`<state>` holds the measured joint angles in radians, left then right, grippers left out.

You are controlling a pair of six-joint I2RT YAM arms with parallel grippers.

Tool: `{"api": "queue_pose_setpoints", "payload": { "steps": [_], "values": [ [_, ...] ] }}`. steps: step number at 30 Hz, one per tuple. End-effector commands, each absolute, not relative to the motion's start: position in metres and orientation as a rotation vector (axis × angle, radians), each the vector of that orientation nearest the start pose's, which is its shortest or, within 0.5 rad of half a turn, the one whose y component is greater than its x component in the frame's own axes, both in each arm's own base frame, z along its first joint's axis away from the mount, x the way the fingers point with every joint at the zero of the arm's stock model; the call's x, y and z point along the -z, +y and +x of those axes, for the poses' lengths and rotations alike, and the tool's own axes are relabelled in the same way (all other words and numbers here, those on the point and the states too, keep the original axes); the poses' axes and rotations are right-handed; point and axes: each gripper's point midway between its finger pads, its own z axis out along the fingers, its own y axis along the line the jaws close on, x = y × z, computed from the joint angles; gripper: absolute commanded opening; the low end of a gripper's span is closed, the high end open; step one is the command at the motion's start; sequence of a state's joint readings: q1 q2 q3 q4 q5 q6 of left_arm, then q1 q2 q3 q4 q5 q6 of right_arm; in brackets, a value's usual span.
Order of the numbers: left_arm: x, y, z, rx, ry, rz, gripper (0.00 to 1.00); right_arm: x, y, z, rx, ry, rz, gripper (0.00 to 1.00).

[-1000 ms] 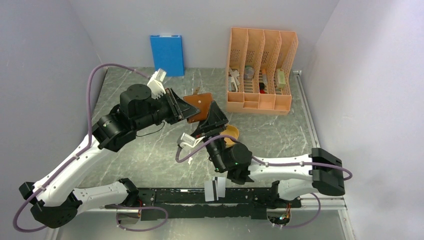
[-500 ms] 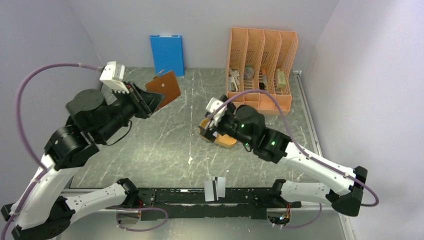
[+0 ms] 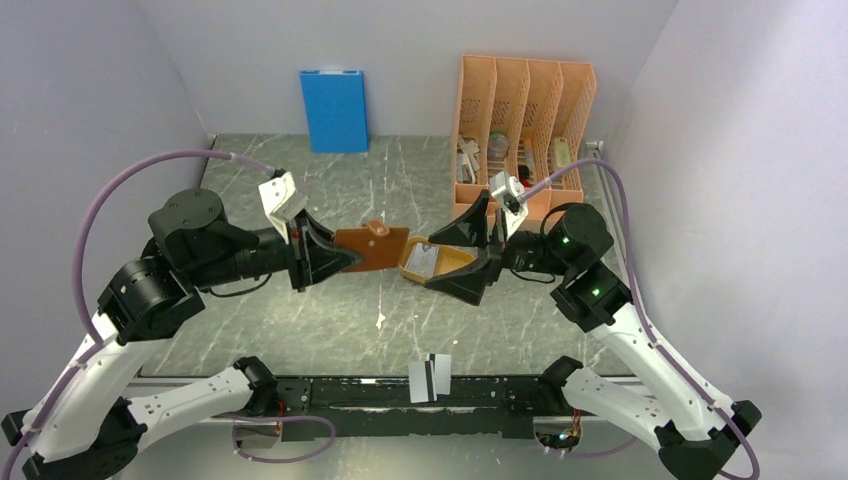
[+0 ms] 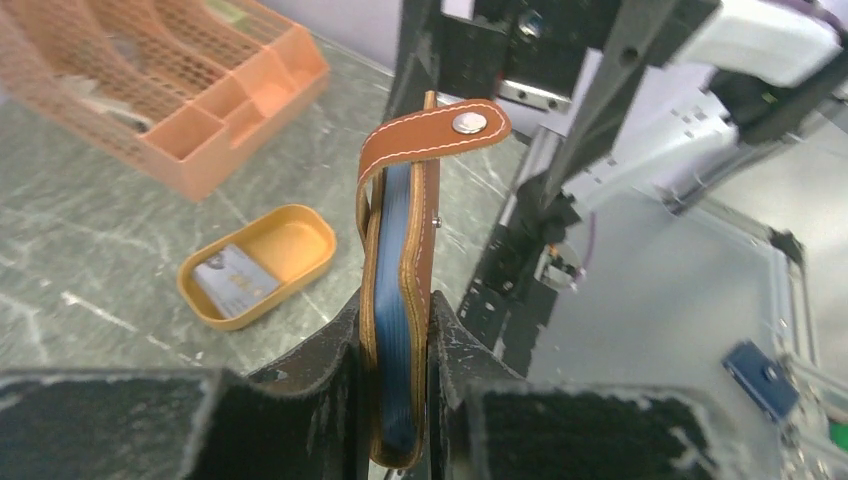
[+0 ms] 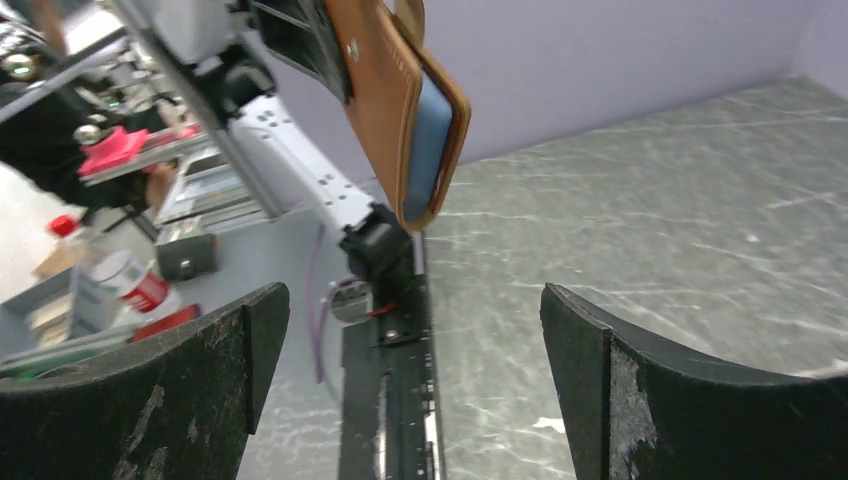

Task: Put the credit cards into the card holder
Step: Pick up the card holder from the center of the board, then close the card holder at the center of the board.

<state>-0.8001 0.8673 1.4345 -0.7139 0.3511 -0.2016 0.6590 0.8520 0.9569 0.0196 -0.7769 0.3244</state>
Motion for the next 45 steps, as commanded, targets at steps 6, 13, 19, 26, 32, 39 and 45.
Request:
{"api": "queue_pose_setpoints", "payload": {
  "steps": [6, 13, 19, 26, 32, 39, 45],
  "values": [
    [-0.44, -0.241, 0.069, 1.267, 1.354, 1.089, 0.05, -0.423, 0.271, 0.095, -1.576, 1.246, -1.017, 1.0],
    [-0.438, -0.253, 0.075, 1.286, 1.36, 1.14, 0.05, -0.431, 0.279, 0.093, -1.699, 1.253, -1.022, 1.0],
    [-0.44, -0.264, 0.082, 1.301, 1.359, 1.142, 0.05, -0.435, 0.288, 0.099, -1.725, 1.281, -1.003, 0.97],
    [-0.444, -0.271, 0.088, 1.307, 1.349, 1.139, 0.05, -0.427, 0.3, 0.099, -1.766, 1.31, -1.01, 0.61],
    [-0.444, -0.273, 0.091, 1.3, 1.344, 1.144, 0.05, -0.424, 0.302, 0.092, -1.799, 1.304, -1.033, 0.29],
    [-0.445, -0.269, 0.109, 1.229, 1.397, 1.016, 0.59, -0.442, 0.297, 0.094, -1.749, 1.212, -0.941, 0.0],
    [-0.46, -0.245, 0.117, 1.301, 1.339, 0.63, 0.97, -0.477, 0.283, 0.126, -1.654, 1.106, -0.598, 0.0]
  ]
}}
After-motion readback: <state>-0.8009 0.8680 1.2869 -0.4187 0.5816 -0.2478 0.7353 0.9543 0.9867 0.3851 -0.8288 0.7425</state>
